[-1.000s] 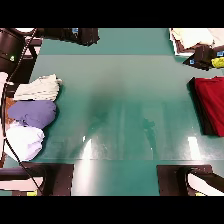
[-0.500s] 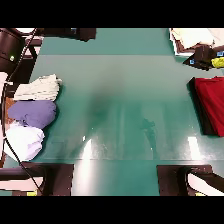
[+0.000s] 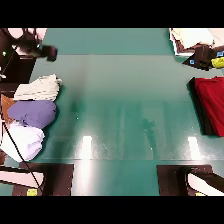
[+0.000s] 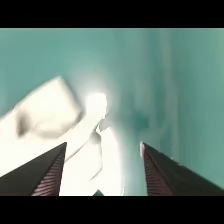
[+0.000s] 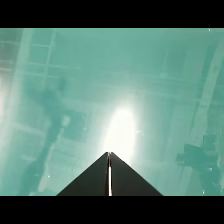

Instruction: Fold the shirts.

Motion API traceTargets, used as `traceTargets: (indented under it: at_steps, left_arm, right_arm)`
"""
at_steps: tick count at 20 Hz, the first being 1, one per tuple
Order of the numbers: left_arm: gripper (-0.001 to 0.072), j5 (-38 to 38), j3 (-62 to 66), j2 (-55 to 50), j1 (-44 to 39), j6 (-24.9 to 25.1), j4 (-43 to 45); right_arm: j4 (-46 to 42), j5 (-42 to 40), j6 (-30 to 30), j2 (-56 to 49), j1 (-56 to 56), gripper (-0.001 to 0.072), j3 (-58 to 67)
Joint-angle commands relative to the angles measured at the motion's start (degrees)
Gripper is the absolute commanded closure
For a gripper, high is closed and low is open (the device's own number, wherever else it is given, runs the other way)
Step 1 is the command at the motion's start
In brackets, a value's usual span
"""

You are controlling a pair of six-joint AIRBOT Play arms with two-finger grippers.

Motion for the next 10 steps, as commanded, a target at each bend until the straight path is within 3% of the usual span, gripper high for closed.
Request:
traceTargets:
  at_steps: [1, 4, 7, 8, 9, 10]
  left_arm:
    - [0.0152, -0.4, -9.8, -1.2, 6.5, -0.4, 1.6]
    - [0.0153, 5.9, -19.9, -1.2, 8.6, -0.9, 1.4]
    - [0.0155, 7.0, -23.1, -1.2, 8.9, -0.8, 0.9]
    - [0.0258, 7.1, -23.1, -0.9, 8.9, -0.8, 0.7]
    - [0.0532, 7.4, -23.1, -0.1, 8.9, -0.8, 0.7]
    - [0.0671, 8.3, -23.0, 1.2, 8.9, -0.8, 0.7]
  right_arm:
    - [0.0, 0.0, 0.0, 0.0, 0.0, 0.0687, 0.0]
    - [0.0, -0.2, 0.0, 0.0, 0.0, 0.0688, 0.0]
    - [0.0, -0.6, 0.0, 0.0, 0.0, 0.0687, 0.0]
    - [0.0, -1.0, 0.0, 0.0, 0.0, 0.0687, 0.0]
    - [0.0, -1.4, 0.0, 0.1, 0.0, 0.0687, 0.0]
    - [0.0, -1.9, 0.0, 0.1, 0.0, 0.0687, 0.0]
